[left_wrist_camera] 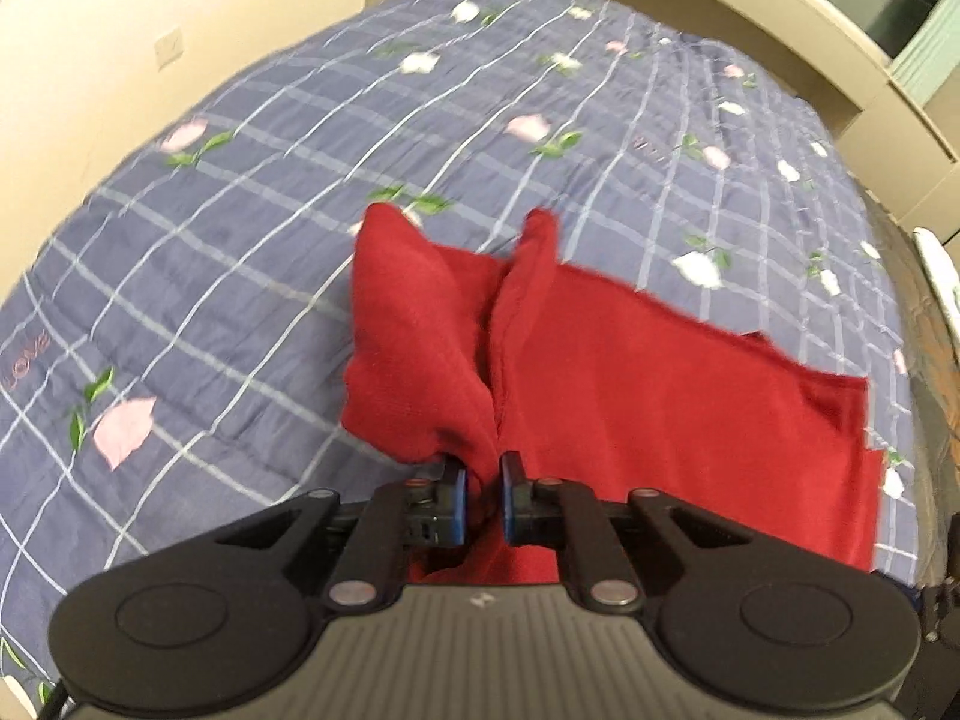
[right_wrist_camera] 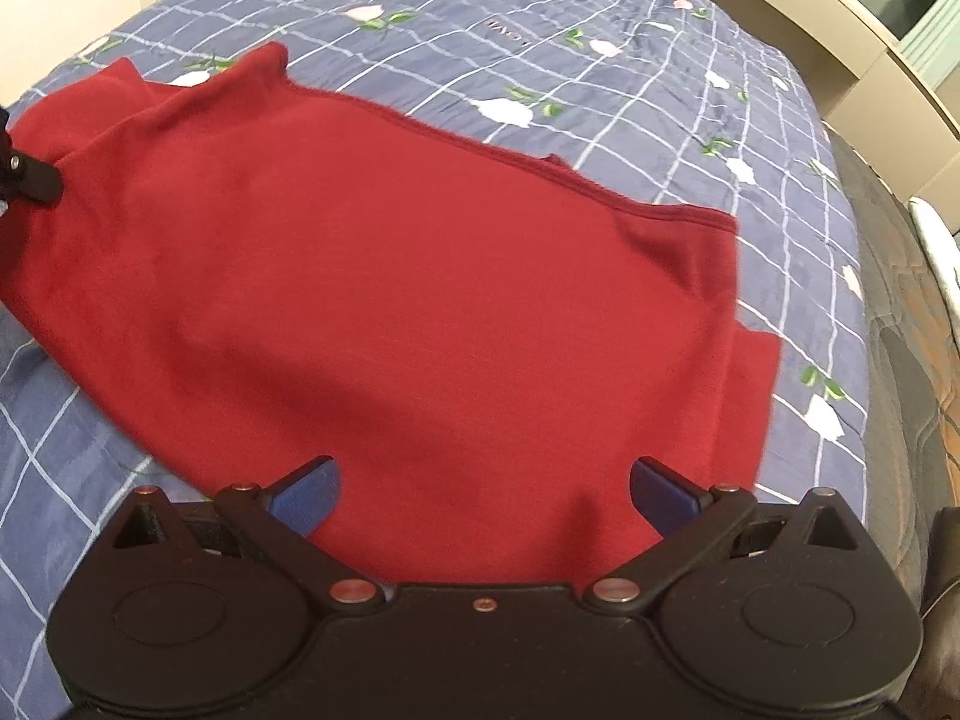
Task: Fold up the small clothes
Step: 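Grasp the side edge with the left tool and fold it over the body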
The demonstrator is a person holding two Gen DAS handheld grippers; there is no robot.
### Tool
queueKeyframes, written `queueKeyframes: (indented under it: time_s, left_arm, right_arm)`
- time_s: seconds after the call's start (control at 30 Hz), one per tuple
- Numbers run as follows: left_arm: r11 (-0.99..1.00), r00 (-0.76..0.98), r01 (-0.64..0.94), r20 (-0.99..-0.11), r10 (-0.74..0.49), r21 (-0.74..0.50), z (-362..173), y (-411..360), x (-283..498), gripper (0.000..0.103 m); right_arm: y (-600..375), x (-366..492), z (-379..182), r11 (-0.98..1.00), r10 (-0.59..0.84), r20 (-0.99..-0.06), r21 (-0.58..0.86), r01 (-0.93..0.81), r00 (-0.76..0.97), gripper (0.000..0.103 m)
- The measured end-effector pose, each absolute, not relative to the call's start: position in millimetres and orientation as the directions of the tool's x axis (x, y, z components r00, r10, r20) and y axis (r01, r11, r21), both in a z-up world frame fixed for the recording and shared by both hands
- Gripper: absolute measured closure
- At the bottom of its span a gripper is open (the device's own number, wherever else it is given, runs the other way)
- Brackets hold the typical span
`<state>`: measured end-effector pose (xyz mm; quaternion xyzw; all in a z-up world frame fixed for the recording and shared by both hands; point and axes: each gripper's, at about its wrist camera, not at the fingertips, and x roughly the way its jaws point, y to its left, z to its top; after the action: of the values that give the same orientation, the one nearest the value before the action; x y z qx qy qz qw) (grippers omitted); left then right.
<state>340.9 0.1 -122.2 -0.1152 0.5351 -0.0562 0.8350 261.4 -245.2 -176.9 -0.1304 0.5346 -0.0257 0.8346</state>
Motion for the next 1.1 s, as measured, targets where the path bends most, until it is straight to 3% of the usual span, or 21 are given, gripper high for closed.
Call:
queueKeyframes:
  time_s: [0.37, 0.6, 0.87, 1.0, 1.1]
  left_arm:
    - [0.918, 0.456, 0.346, -0.82, -0.345, -0.194, -61.7, -149.8, 311.1, 0.093]
    - [0.847, 0.34, 0.507, -0.865, -0.368, -0.161, -89.3, -229.8, 286.6, 0.093]
    - [0.824, 0.272, 0.55, -0.904, -0.332, -0.137, -112.7, -250.1, 276.2, 0.089]
    - [0.828, 0.23, 0.52, -0.9, -0.371, -0.208, -110.5, -240.1, 279.9, 0.053]
    - [0.832, 0.226, 0.511, -0.9, -0.372, -0.215, -105.8, -234.0, 277.6, 0.048]
  right_arm:
    - [-307.6, 205.5, -155.6, 0.976, -0.202, -0.874, -0.219, 0.013, 0.442, 0.001]
    - [-353.0, 164.1, -159.4, 0.961, -0.277, -0.879, -0.25, 0.121, 0.388, 0.001]
    - [-380.5, 136.7, -164.9, 0.945, -0.301, -0.89, -0.231, 0.23, 0.343, 0.001]
    - [-386.6, 133.6, -167.2, 0.94, -0.296, -0.898, -0.212, 0.269, 0.325, 0.001]
    - [-389.6, 135.1, -167.3, 0.937, -0.286, -0.903, -0.193, 0.292, 0.321, 0.001]
